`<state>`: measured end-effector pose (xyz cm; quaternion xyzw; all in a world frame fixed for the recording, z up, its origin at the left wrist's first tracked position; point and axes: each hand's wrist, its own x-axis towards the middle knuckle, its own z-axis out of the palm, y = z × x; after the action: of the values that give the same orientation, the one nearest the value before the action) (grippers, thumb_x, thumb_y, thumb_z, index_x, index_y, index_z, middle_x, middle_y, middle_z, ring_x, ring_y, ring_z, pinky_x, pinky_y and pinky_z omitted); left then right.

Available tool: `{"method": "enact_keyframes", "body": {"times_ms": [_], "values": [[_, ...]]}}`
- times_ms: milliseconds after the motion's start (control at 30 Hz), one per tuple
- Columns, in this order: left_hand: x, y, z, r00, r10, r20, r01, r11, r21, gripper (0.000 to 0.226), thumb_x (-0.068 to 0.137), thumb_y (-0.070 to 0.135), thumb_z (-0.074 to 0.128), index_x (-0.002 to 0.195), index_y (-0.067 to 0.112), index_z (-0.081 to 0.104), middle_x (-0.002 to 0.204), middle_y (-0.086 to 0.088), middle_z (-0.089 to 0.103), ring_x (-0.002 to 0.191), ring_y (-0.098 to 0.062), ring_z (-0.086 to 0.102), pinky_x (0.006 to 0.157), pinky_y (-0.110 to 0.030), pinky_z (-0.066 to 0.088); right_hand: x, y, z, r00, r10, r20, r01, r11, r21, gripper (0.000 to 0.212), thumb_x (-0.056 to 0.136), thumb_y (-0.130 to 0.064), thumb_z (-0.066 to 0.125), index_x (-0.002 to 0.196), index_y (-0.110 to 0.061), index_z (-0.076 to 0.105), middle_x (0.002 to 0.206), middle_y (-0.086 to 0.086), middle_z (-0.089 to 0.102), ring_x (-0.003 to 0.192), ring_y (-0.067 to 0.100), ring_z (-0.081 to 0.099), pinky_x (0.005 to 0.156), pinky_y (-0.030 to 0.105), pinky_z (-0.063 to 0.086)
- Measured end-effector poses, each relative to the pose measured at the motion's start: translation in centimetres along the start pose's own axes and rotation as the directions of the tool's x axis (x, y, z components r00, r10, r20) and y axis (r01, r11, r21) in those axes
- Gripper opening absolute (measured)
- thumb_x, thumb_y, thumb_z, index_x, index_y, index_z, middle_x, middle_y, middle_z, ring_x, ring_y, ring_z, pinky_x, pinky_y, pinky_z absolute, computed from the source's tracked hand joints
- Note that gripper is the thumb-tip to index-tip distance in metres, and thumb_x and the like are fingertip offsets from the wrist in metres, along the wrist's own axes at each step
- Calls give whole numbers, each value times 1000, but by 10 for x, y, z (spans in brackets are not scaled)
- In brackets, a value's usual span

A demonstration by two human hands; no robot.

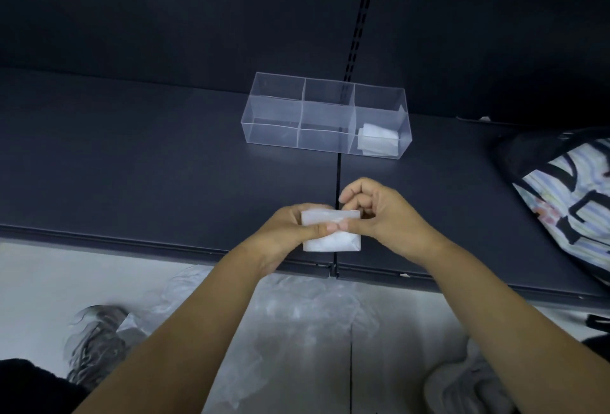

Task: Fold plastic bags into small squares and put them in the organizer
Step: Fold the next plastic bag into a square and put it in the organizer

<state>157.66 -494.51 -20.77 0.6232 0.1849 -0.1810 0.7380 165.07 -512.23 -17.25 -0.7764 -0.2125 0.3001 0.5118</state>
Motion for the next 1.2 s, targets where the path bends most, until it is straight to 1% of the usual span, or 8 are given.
{"method": "enact_keyframes", "body": {"times_ms": [267,367,467,567,633,833,1033,1200], "values": [[31,15,12,936,123,-329,-158,984,-83,7,79,12,76,84,9,74,76,-1,75,70,-10,68,68,-17,54,30,10,-39,941,172,-291,-158,985,69,18,78,-9,77,66,-15,65,64,-4,61,56,1,53,59,6,43],[38,4,2,832,289,-474,-196,952,237,5,82,17,75,77,15,72,73,6,72,71,-7,65,67,-15,51,71,14,-76,818,201,-540,-141,978,151,17,77,-8,78,73,-12,62,80,4,63,66,5,56,58,5,45],[40,-27,-4,765,496,-410,-17,652,758,19,89,31,66,101,16,69,118,-2,64,114,-22,55,101,-34,41,114,21,-109,733,212,-647,-197,976,96,19,77,-14,79,87,-8,64,95,10,66,84,16,59,73,20,50],[40,-54,-3,829,459,-318,147,370,917,63,94,56,37,144,17,38,157,-2,26,147,-21,14,120,-38,3,141,29,-128,709,206,-674,-378,918,-117,22,77,-21,78,94,-11,68,107,12,69,96,22,62,89,33,51],[41,-63,-3,829,483,-280,188,231,955,73,94,64,15,150,18,27,159,-3,18,148,-21,6,120,-41,1,149,32,-130,711,191,-677,-480,836,-268,26,77,-26,76,100,-14,70,112,8,68,106,25,61,96,36,47],[44,-67,-1,832,477,-284,231,168,958,76,92,61,5,150,18,27,159,-5,20,148,-24,10,120,-45,7,160,37,-123,730,79,-679,-587,580,-564,30,78,-25,70,106,-13,66,114,9,65,109,30,58,97,37,43],[47,-71,-1,848,451,-278,238,146,960,75,91,61,-1,153,20,12,161,-4,8,148,-23,-2,120,-45,-2,143,28,-119,698,-34,-716,-459,746,-483,26,83,-16,65,105,-4,57,110,13,64,102,31,60,88,40,47],[47,-69,-1,852,449,-271,241,123,963,73,92,57,1,153,19,6,161,-6,2,148,-25,-4,119,-47,-4,61,23,-24,653,-320,-687,-33,894,-447,12,90,-24,60,90,-13,55,85,4,59,77,20,56,72,33,45]]}}
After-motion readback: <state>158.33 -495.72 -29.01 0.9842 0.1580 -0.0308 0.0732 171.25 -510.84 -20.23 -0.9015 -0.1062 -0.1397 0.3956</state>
